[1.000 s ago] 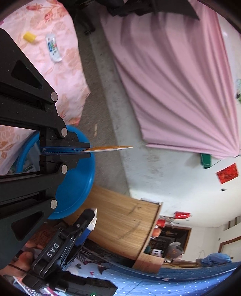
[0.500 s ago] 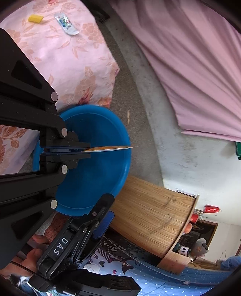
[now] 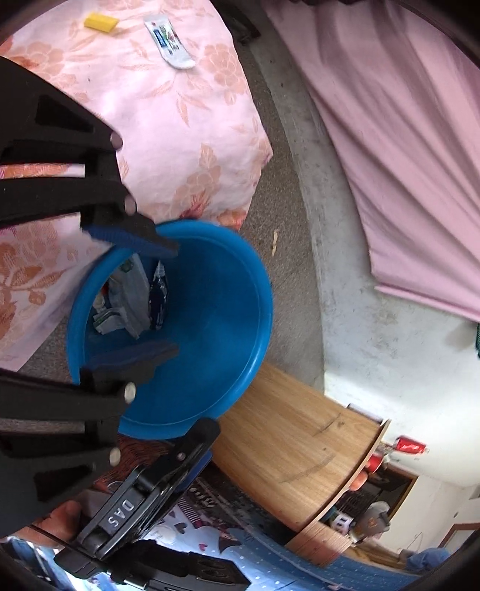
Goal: Collect trash
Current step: 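Carry stick and white lid over the blue bucket and open both tools, then move both tools away from the bucket toward the bed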
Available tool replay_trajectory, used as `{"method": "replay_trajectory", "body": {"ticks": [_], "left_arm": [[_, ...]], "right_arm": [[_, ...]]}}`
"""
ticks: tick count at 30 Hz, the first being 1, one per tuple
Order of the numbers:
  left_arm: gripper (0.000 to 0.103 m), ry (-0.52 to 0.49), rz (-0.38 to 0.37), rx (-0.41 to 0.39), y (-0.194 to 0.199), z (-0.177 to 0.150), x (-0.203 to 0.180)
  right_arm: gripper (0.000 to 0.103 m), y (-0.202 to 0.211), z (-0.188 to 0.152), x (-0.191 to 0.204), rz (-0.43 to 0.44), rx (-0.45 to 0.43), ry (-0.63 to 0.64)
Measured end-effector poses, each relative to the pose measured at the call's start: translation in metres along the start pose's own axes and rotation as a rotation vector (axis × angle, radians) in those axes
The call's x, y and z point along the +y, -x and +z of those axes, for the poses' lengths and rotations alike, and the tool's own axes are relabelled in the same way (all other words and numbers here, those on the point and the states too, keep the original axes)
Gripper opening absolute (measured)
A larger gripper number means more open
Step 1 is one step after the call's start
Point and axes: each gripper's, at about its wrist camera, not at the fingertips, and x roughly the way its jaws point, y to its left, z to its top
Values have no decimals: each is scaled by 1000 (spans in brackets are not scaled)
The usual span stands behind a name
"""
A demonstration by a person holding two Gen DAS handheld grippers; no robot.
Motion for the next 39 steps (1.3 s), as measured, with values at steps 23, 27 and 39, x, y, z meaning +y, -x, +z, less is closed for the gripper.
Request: {"method": "replay_trajectory", "body": {"ticks": [23, 27, 39], "left_arm": [[101, 45, 290, -556, 135, -30, 32], [101, 43, 338, -625, 165, -42, 43], [101, 73, 504, -743, 234, -86, 94]], "right_arm": [[103, 76, 14, 48, 75, -378, 53], [103, 92, 11, 72, 113, -474, 79], [103, 110, -8, 154, 243, -645, 168]]}}
